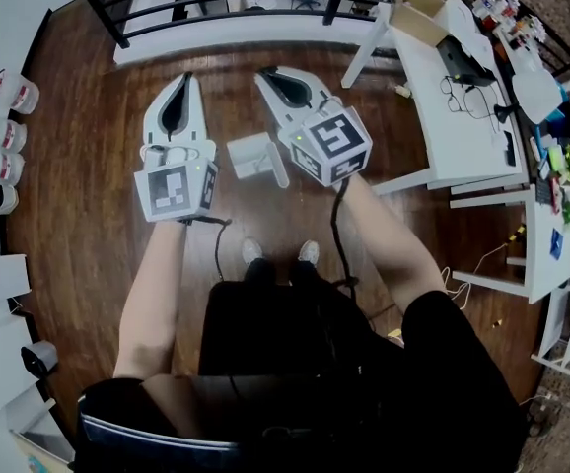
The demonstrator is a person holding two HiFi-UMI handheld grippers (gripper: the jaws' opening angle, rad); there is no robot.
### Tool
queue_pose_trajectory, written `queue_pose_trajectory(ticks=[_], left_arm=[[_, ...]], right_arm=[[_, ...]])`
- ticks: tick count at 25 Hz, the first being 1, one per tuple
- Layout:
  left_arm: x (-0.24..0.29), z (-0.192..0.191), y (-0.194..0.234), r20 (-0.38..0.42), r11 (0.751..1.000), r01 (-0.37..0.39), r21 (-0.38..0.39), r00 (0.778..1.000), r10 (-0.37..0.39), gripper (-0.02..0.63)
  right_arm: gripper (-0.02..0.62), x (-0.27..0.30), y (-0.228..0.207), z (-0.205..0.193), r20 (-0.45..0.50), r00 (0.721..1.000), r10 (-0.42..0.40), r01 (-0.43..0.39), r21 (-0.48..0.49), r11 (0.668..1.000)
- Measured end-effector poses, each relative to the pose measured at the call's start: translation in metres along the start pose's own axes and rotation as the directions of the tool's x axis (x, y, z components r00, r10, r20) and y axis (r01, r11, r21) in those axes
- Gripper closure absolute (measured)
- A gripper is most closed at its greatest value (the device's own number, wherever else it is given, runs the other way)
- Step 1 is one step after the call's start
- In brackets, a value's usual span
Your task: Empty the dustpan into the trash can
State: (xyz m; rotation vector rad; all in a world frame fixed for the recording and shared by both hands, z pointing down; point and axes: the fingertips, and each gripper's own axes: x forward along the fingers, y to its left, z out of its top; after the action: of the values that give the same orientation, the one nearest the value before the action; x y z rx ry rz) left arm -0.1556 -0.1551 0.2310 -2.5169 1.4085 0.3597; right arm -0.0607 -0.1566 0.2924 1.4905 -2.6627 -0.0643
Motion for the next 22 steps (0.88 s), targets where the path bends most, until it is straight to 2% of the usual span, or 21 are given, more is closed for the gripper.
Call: queue_pose_trajectory(ticks=[3,10,16,22], left_arm=[[-0.01,0.003,-0.005,0.003,1.0,-0.014,0.011,1.0,0.014,0.601],[-0.038,0.002,-0.035,-0.05,0.998,-0.063,0.03,0.997,0.065,0.603],[-0.07,0.019,-0.098,-0.058,0.993,-0.103,0.063,0.993,0.107,0.601],[-0.102,0.034,-0.156,-0.077,0.991,-0.127,0.047,0.988,0.13,0.601]], right_arm=[[0.588,-0.007,0.013,-0.006,-0.011,1.0,0.023,-0.022,0.013,1.0],[0.588,-0.045,0.021,-0.017,-0.011,1.0,0.006,-0.006,0.013,1.0],[0.588,-0.113,0.016,-0.019,0.032,0.999,0.01,-0.013,0.077,0.997],[0.588,-0.171,0.026,-0.013,0.055,0.996,0.067,-0.071,0.075,0.995]])
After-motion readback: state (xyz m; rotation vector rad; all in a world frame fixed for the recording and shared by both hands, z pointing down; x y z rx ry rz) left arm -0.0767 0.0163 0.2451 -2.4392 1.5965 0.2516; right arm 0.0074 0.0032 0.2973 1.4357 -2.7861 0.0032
